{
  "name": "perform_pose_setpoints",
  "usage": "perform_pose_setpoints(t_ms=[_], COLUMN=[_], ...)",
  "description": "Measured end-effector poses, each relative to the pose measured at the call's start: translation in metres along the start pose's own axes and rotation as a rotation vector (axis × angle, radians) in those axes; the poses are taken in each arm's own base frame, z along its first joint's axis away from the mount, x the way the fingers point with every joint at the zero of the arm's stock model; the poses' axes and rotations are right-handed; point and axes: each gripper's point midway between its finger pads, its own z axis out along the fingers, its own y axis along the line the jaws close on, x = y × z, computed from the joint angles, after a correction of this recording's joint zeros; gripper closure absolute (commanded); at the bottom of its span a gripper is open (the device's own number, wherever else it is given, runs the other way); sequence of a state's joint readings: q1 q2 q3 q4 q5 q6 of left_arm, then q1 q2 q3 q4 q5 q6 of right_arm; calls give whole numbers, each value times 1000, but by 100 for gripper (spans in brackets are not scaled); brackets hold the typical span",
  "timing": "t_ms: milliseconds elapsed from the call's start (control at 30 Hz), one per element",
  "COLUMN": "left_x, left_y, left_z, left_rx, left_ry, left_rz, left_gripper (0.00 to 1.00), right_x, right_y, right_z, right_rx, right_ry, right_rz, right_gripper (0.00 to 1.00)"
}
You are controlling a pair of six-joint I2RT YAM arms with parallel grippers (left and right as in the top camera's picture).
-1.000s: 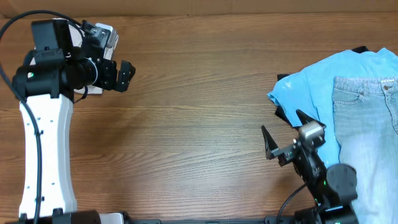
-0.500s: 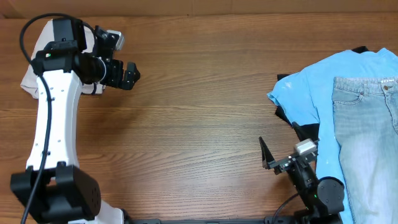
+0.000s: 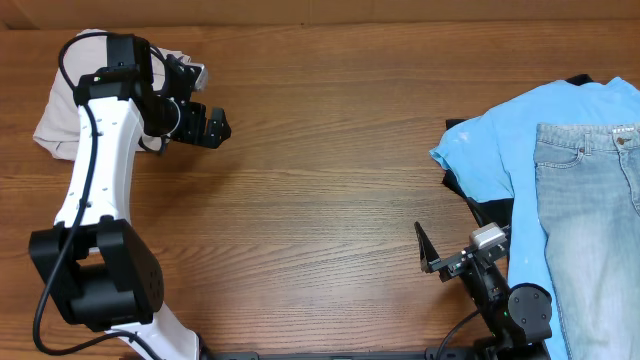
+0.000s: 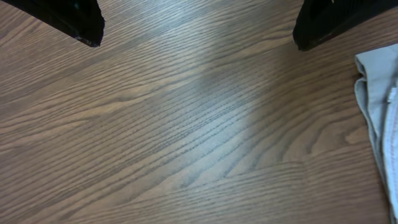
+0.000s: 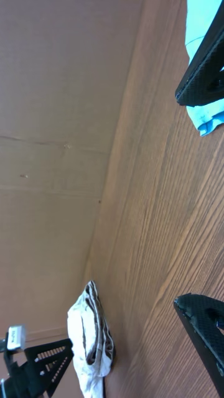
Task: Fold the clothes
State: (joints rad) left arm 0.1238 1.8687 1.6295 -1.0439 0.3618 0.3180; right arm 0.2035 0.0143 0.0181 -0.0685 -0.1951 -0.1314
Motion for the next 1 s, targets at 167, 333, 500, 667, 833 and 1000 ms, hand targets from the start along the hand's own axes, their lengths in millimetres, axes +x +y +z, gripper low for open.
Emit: perform_pose_setpoints(t_ms=[167, 333, 500, 667, 833, 1000], left_x=[1, 1, 1, 14, 13, 19], left_y=[1, 2, 3, -22, -96, -132], left_z=[3, 3, 4, -3, -61, -145], left_rx=[3, 1, -13, -61, -106, -226], left_ry=[8, 8, 10, 29, -92, -302], left_rz=[-3, -4, 1, 71, 267, 383], left_gripper=[0, 0, 0, 0, 0, 0], right_x=[0, 0, 0, 0, 0, 0], right_y=[0, 0, 0, 0, 0, 0], right_z=[0, 0, 0, 0, 0, 0], right_rx=[-1, -1, 0, 0, 0, -1], right_ry=[0, 0, 0, 0, 0, 0], right_rz=[0, 0, 0, 0, 0, -1], right_gripper=[0, 0, 0, 0, 0, 0])
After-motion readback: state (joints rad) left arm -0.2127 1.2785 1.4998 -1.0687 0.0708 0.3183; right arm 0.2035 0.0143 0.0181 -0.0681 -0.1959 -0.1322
